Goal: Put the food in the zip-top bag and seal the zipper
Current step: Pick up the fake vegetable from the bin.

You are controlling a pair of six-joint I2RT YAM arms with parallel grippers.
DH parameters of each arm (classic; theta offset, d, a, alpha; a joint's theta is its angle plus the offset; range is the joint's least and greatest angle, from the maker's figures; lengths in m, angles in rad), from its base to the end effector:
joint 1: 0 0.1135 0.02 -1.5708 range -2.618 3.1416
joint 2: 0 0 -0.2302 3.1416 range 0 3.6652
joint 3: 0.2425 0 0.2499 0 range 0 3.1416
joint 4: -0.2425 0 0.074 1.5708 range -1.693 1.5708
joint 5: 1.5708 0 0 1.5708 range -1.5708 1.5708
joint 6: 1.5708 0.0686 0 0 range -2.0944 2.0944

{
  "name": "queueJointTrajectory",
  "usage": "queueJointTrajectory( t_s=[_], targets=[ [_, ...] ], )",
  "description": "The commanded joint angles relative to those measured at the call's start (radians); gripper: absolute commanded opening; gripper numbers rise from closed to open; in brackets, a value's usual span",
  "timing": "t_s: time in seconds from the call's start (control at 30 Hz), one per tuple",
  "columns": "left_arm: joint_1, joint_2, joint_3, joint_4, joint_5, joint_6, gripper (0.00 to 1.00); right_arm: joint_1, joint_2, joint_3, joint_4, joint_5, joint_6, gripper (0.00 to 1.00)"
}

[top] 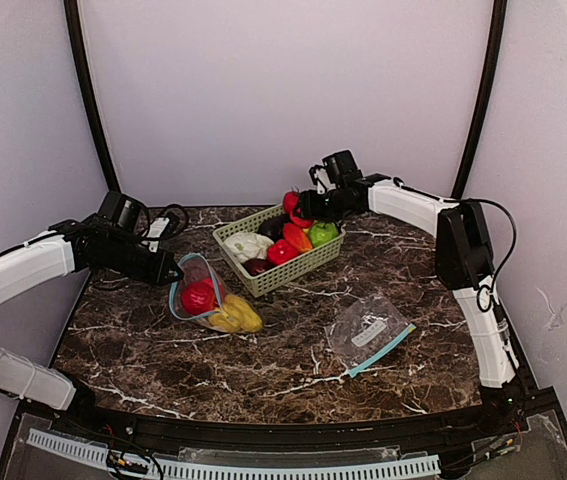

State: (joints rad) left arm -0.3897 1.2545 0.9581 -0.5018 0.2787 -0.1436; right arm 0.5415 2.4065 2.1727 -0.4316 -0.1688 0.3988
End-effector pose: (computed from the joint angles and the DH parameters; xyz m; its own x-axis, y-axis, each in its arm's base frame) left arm 0.2663 -0.1298 0.2186 -0.7333 0.1524 -0.6626 0.4425 0.8469 -0.2949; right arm 0.4671 0.2944 0.1826 -0.7288 0.0083 -0.6847 -0.3671 0.8393 0.4010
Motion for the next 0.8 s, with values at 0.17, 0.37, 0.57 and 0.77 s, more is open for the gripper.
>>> queueJointTrajectory(
  t_s=[0.17, 0.37, 0.57, 0.77],
  targets=[
    [0.008, -0.017, -0.012, 0.001, -0.002, -0.002, 0.01, 0.006, -0.047, -0.009, 0.029, -0.021, 0.008, 0.57],
    [0.007, -0.016, 0.027, -0.021, 0.032, -0.075, 0.01, 0.007, -0.160, -0.038, 0.021, -0.046, -0.045, 0.53],
    [0.004, -0.032, 0.046, -0.065, 0.108, -0.175, 0.01, 0.028, -0.315, -0.184, 0.062, -0.095, -0.111, 0.51],
    [-0.020, -0.077, 0.034, -0.070, 0.113, -0.253, 0.01, 0.104, -0.509, -0.383, 0.134, -0.128, -0.215, 0.52]
  ],
)
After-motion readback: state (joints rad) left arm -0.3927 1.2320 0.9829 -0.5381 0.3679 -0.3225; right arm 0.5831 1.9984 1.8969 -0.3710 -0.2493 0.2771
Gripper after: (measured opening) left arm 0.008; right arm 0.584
